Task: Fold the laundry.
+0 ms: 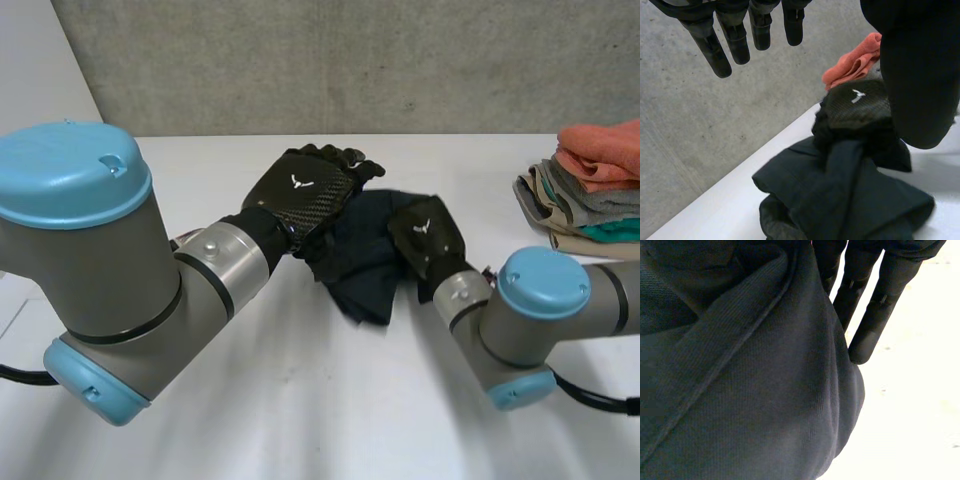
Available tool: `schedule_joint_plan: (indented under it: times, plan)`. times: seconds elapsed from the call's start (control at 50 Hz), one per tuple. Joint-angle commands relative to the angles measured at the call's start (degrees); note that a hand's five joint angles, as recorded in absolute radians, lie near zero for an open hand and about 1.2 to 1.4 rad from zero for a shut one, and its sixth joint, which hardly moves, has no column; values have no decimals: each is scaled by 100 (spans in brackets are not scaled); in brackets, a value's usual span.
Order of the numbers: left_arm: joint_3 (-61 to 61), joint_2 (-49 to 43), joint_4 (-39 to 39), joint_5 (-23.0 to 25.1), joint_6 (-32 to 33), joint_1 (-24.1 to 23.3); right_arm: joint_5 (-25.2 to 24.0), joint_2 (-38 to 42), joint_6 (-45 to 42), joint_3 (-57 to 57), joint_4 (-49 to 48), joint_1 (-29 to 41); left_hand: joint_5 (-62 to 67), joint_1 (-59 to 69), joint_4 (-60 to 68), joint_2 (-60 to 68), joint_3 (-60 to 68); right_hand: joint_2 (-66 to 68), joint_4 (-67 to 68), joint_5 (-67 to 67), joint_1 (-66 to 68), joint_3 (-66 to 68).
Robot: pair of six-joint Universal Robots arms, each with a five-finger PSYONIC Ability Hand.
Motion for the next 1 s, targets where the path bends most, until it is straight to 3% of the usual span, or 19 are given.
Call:
schedule_joint_plan:
  times: [0.02,0.2,0.42,0.62,0.76,1.0]
  plan:
    - [107,63,192,35,-6,-65,73,-320,17,-882,9,-57,-212,52,-111,-6,-161,1593,1209,1905,2081,1630]
    - [169,450,482,193,21,-250,-604,-690,201,-2104,0,-883,-262,2,-162,-56,-212,1593,1209,1905,2081,1630]
    - [169,521,500,519,21,-390,-1605,-356,1659,-3528,9,-2895,-245,18,-145,-39,-195,1593,1209,1905,2081,1630]
    - [116,468,500,527,29,-399,-3425,918,3189,-4556,-87,-4363,-245,18,-145,-39,-195,1593,1209,1905,2081,1630]
    - [81,442,491,527,29,-408,-3628,1726,3277,-4558,-429,-5057,-245,18,-145,-39,-195,1593,1209,1905,2081,1630]
    - [37,345,482,519,12,-399,-3979,2360,3102,-4179,-597,-5164,-212,52,-111,-6,-161,1593,1209,1905,2081,1630]
